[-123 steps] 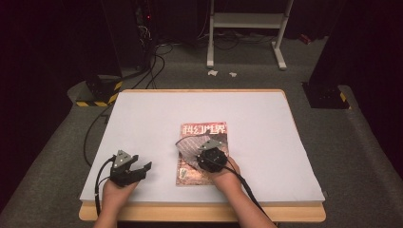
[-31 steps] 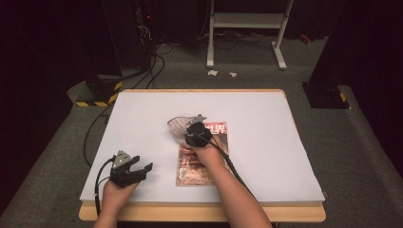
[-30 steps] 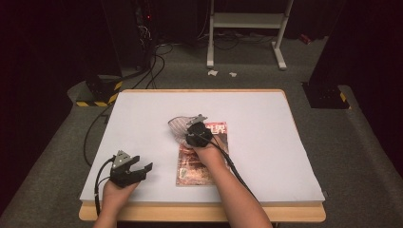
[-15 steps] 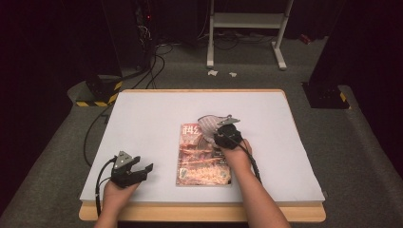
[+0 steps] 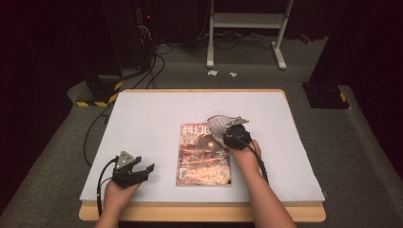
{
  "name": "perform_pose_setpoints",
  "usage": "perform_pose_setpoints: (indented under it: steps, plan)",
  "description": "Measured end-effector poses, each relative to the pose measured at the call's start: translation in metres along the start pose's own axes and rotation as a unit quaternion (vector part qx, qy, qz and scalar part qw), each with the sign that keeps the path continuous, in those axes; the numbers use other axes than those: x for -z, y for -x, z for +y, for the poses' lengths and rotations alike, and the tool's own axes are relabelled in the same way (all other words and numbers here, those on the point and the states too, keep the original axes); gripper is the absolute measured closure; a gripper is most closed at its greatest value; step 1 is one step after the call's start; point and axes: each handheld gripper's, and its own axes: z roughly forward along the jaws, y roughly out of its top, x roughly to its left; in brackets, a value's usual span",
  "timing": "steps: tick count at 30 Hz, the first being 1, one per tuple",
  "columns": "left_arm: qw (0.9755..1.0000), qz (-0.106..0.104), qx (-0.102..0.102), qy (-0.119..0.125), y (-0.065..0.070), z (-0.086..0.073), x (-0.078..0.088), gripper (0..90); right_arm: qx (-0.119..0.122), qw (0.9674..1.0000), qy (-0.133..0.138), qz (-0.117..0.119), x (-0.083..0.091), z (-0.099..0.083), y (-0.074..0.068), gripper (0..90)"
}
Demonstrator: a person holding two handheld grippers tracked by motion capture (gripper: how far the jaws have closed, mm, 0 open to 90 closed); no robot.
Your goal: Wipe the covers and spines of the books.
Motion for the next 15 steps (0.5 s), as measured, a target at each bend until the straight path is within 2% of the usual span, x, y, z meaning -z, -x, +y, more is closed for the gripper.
perform_pose_setpoints:
  steps: [7,13,15]
  plan:
    - [1.0,-0.004,0.001,0.0,0.002,0.0,-0.001,34.0,0.01,0.9999,-0.001,0.007,-0.005,0.007,-0.012,60.5]
    - [1.0,-0.006,0.002,0.001,0.001,0.0,0.0,33.9,0.033,0.9992,-0.002,0.02,-0.015,0.017,-0.035,60.5]
    - [1.0,-0.007,0.003,0.001,0.001,0.0,0.0,33.9,0.033,0.9991,-0.001,0.026,-0.018,0.021,-0.043,60.6]
